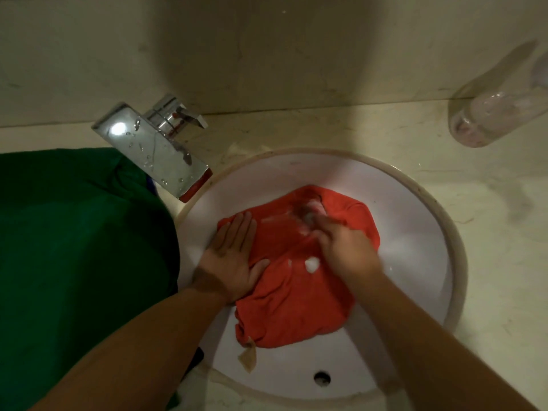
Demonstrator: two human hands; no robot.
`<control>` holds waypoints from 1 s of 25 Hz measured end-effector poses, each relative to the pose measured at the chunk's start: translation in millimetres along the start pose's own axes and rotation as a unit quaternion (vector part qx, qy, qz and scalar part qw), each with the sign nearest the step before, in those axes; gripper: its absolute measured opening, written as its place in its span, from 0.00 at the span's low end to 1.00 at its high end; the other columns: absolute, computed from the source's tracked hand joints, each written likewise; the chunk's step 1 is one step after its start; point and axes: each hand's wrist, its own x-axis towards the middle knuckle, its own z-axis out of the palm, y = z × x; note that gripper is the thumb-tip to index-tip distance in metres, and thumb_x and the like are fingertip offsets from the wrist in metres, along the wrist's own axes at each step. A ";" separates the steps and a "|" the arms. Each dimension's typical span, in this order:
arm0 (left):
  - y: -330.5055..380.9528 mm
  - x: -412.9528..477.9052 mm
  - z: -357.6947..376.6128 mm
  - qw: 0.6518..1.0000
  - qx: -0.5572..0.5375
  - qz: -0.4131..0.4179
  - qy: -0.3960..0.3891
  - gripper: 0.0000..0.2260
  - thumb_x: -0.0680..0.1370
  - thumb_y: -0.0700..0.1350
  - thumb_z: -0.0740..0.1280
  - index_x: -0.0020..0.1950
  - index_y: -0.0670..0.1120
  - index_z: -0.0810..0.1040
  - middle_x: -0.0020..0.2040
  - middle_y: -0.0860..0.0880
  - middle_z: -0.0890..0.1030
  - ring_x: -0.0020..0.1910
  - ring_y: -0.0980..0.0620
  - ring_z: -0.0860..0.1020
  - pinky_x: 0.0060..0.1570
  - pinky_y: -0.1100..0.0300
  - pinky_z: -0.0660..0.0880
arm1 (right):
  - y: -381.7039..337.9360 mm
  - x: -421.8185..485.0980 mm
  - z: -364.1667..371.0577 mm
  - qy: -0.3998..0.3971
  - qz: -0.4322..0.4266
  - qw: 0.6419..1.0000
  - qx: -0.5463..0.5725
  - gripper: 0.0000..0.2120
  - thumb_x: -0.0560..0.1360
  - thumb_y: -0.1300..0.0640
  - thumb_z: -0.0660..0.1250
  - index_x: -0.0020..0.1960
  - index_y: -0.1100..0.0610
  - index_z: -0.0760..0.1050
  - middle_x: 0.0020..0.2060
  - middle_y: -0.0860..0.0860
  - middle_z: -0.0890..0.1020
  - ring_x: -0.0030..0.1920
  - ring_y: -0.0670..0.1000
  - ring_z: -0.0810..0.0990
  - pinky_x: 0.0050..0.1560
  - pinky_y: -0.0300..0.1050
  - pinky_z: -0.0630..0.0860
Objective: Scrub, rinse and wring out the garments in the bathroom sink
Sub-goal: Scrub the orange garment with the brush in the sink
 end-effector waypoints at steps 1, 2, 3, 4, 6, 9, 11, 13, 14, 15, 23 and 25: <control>0.2 -0.1 0.1 1.000 -0.001 -0.002 0.006 0.37 0.81 0.66 0.54 0.80 0.39 0.61 0.81 0.40 0.60 0.80 0.44 0.58 0.77 0.45 0.57 | 19.9 -1.4 -18.3 0.020 0.052 0.998 -0.020 0.21 0.83 0.40 0.58 0.76 0.36 0.66 0.65 0.60 0.80 0.61 0.66 0.79 0.61 0.56 0.76; 0.8 -0.9 0.5 1.000 -0.002 -0.003 0.011 0.37 0.81 0.65 0.55 0.80 0.39 0.62 0.80 0.40 0.61 0.80 0.44 0.59 0.77 0.45 0.58 | 31.5 -6.3 -34.3 0.034 0.103 0.994 -0.031 0.22 0.84 0.41 0.58 0.77 0.38 0.66 0.64 0.63 0.80 0.61 0.68 0.79 0.61 0.57 0.75; 1.5 -1.6 0.6 1.000 -0.004 -0.002 0.014 0.37 0.81 0.65 0.55 0.79 0.39 0.63 0.80 0.40 0.61 0.80 0.43 0.59 0.77 0.45 0.58 | 34.2 -11.7 -40.6 0.050 0.134 0.989 -0.036 0.22 0.84 0.41 0.58 0.77 0.39 0.66 0.63 0.64 0.80 0.61 0.68 0.79 0.61 0.58 0.75; 2.2 -1.4 0.8 1.000 -0.005 -0.003 0.012 0.37 0.81 0.65 0.55 0.79 0.39 0.63 0.80 0.40 0.61 0.80 0.43 0.59 0.77 0.45 0.58 | 26.3 -13.6 -35.5 0.059 0.127 0.990 -0.029 0.22 0.84 0.42 0.58 0.77 0.40 0.66 0.61 0.64 0.81 0.60 0.68 0.79 0.60 0.58 0.76; 3.5 -1.1 0.0 1.000 -0.004 -0.004 0.001 0.38 0.81 0.66 0.54 0.80 0.39 0.61 0.81 0.40 0.60 0.81 0.43 0.57 0.77 0.45 0.58 | -5.2 -16.4 -5.2 0.019 0.027 0.999 -0.010 0.21 0.84 0.43 0.59 0.76 0.39 0.67 0.59 0.61 0.83 0.58 0.66 0.81 0.58 0.57 0.78; 3.5 0.4 -0.9 1.000 -0.001 -0.002 -0.003 0.38 0.81 0.66 0.53 0.80 0.38 0.61 0.81 0.39 0.60 0.81 0.43 0.57 0.77 0.45 0.57 | -8.9 -14.3 3.2 -0.016 -0.056 0.997 -0.058 0.21 0.84 0.41 0.57 0.77 0.37 0.63 0.57 0.60 0.84 0.57 0.64 0.82 0.55 0.56 0.78; 3.2 0.0 -0.6 1.000 -0.004 -0.003 0.001 0.38 0.81 0.66 0.54 0.79 0.38 0.62 0.80 0.39 0.61 0.80 0.43 0.58 0.77 0.45 0.58 | 20.0 -6.7 -29.1 0.017 0.025 0.996 -0.081 0.22 0.85 0.42 0.56 0.78 0.38 0.63 0.60 0.62 0.82 0.58 0.66 0.81 0.56 0.56 0.76; 4.0 -1.7 -0.5 1.000 -0.010 -0.007 -0.003 0.38 0.81 0.66 0.53 0.79 0.37 0.62 0.80 0.39 0.61 0.80 0.42 0.59 0.77 0.45 0.59 | 39.9 -16.4 -48.2 0.060 0.111 0.990 -0.070 0.23 0.85 0.43 0.56 0.79 0.42 0.64 0.61 0.64 0.81 0.59 0.67 0.79 0.57 0.57 0.75; 3.9 -1.9 -0.8 1.000 -0.011 -0.007 -0.007 0.38 0.81 0.66 0.53 0.79 0.38 0.62 0.80 0.39 0.60 0.80 0.43 0.59 0.77 0.45 0.59 | 34.4 -20.7 -44.7 0.078 0.136 0.987 -0.045 0.23 0.85 0.44 0.57 0.79 0.42 0.65 0.61 0.64 0.81 0.59 0.68 0.79 0.58 0.57 0.75; 4.0 -2.0 -1.3 1.000 -0.011 -0.008 -0.013 0.38 0.81 0.67 0.52 0.80 0.38 0.61 0.81 0.40 0.60 0.80 0.43 0.58 0.77 0.45 0.58 | 17.8 -21.5 -35.9 0.084 0.133 0.988 -0.003 0.22 0.85 0.44 0.58 0.78 0.41 0.66 0.60 0.64 0.82 0.58 0.67 0.80 0.58 0.57 0.75; 4.5 -0.3 -4.2 1.000 -0.004 -0.009 -0.022 0.38 0.80 0.66 0.55 0.79 0.38 0.62 0.80 0.39 0.61 0.80 0.43 0.59 0.77 0.45 0.58 | 9.2 -7.9 -20.3 0.017 0.064 0.998 -0.023 0.21 0.84 0.43 0.59 0.76 0.38 0.67 0.62 0.61 0.82 0.60 0.66 0.80 0.60 0.55 0.76; 4.9 -1.4 -4.4 0.999 -0.004 -0.016 -0.036 0.39 0.80 0.67 0.53 0.80 0.39 0.61 0.81 0.40 0.60 0.80 0.43 0.58 0.78 0.46 0.57 | 20.9 -10.3 -36.6 0.045 0.148 0.988 -0.017 0.22 0.84 0.43 0.59 0.77 0.40 0.67 0.61 0.65 0.81 0.60 0.68 0.79 0.62 0.58 0.76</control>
